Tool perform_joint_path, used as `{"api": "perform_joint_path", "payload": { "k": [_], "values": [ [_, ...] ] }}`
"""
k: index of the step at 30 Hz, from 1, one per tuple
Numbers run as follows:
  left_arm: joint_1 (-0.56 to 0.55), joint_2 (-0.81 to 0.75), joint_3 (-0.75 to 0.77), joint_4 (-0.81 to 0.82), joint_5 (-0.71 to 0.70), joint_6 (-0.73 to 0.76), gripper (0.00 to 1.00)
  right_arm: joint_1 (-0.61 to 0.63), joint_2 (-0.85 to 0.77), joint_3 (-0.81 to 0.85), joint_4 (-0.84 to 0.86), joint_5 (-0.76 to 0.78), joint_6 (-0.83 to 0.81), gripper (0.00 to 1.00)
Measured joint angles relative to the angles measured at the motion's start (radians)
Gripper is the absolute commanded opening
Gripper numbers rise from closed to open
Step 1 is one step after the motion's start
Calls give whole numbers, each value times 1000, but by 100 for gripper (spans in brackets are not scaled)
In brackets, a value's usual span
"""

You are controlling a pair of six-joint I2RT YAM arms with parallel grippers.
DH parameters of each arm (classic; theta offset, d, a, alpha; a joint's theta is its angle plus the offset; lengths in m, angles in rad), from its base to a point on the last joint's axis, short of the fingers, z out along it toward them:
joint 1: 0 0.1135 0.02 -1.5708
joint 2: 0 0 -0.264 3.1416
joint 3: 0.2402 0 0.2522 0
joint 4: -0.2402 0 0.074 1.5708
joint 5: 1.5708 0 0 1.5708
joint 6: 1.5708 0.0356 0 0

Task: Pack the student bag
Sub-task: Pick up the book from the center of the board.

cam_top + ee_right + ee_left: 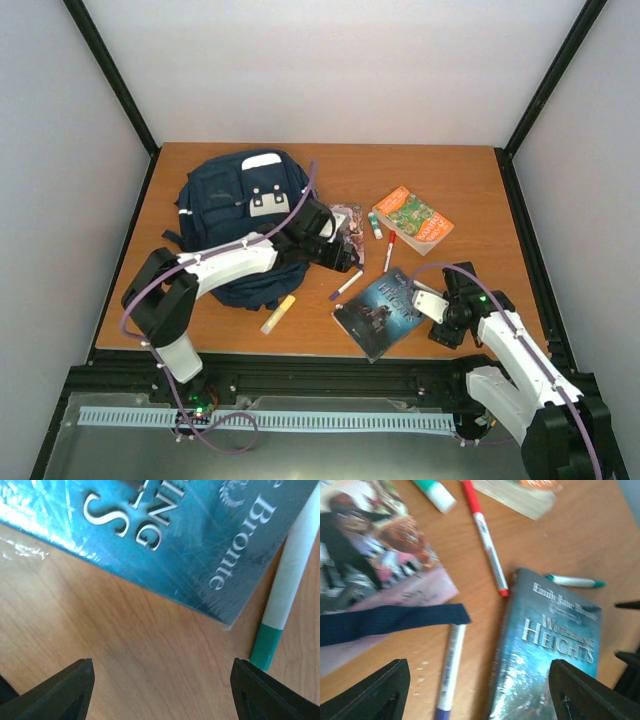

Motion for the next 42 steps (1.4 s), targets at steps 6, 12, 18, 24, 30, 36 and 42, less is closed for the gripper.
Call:
{"api": "perform_joint_path", "payload": {
  "k": [6, 12, 18, 24, 30, 36, 42],
  "values": [
    [0, 89, -6, 57, 212, -12, 75, 0, 34, 0, 60, -5, -7, 73],
    [-18, 169, 2, 83, 325, -22, 75, 0, 75, 0, 109, -20, -3, 71],
    [-62, 241, 32, 74, 365, -21, 73, 0, 124, 0, 152, -38, 13, 70],
    [-79, 263, 41, 68, 373, -22, 70, 0, 226, 35, 197, -43, 49, 68],
    [-84, 254, -5, 82, 356, -36, 67, -2, 401, 142, 230, -37, 114, 65],
    [-142, 225, -54, 86, 320, -66, 67, -10, 571, 285, 274, -20, 200, 62],
    [-236, 216, -74, 117, 305, -101, 65, -8, 688, 400, 320, -52, 288, 61]
  ]
}}
